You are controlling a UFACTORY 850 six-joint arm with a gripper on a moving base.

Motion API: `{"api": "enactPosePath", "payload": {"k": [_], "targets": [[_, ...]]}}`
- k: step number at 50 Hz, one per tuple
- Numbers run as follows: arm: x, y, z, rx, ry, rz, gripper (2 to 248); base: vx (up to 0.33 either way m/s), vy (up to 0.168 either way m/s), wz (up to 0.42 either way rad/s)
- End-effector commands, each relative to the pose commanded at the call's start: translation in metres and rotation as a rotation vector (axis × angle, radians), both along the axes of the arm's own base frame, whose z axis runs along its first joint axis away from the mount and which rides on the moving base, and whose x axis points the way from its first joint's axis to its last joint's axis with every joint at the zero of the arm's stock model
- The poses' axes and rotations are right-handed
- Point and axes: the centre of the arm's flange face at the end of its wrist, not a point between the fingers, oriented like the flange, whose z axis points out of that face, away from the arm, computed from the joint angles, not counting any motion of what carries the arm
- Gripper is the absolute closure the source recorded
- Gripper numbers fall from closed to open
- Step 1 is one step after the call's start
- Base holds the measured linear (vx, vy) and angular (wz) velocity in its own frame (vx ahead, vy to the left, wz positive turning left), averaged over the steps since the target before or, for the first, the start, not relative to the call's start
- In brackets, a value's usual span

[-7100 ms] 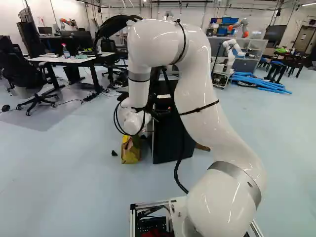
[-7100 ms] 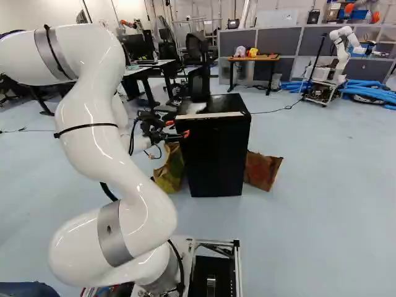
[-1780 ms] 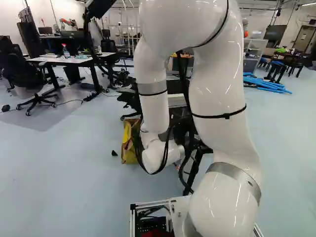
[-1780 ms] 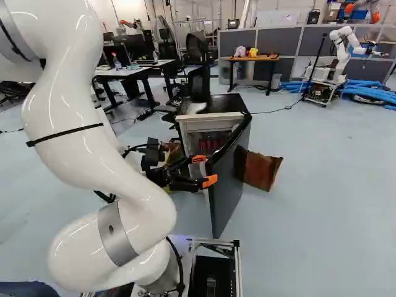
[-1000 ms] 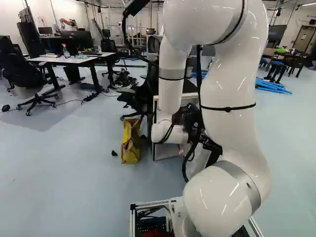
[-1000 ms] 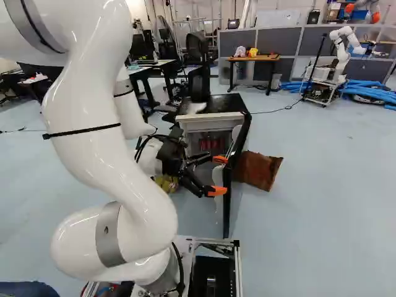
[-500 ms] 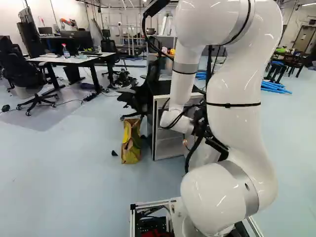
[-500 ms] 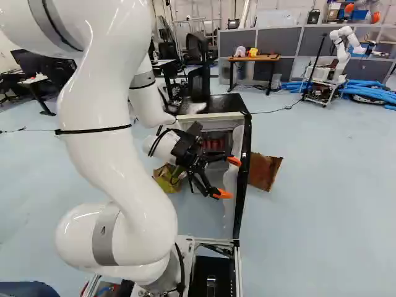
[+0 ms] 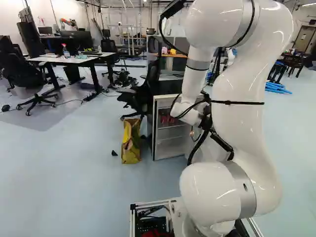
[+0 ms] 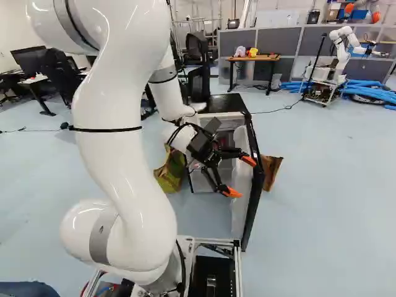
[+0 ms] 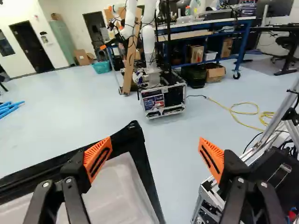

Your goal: Grab a drink from the fridge

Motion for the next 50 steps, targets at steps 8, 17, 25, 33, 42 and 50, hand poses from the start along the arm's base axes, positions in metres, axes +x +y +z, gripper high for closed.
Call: {"api": "enactPosePath", "payload": {"k": [8, 17, 25, 33, 42, 50], "targets": [[0.01, -0.022, 0.002, 0.009, -0.036, -0.056, 3, 0.0, 0.0, 0.0], [0.02, -0.048, 0.003, 0.021, -0.079, -0.112, 3, 0.0, 0.0, 0.0], [0.029, -0.071, 0.003, 0.034, -0.12, -0.153, 3, 0.0, 0.0, 0.0], [0.036, -0.093, 0.004, 0.044, -0.158, -0.185, 3, 0.0, 0.0, 0.0], [0.044, -0.118, 0.005, 0.048, -0.195, -0.213, 3, 0.0, 0.0, 0.0], [0.05, -0.14, 0.006, 0.045, -0.225, -0.231, 3, 0.0, 0.0, 0.0]]}}
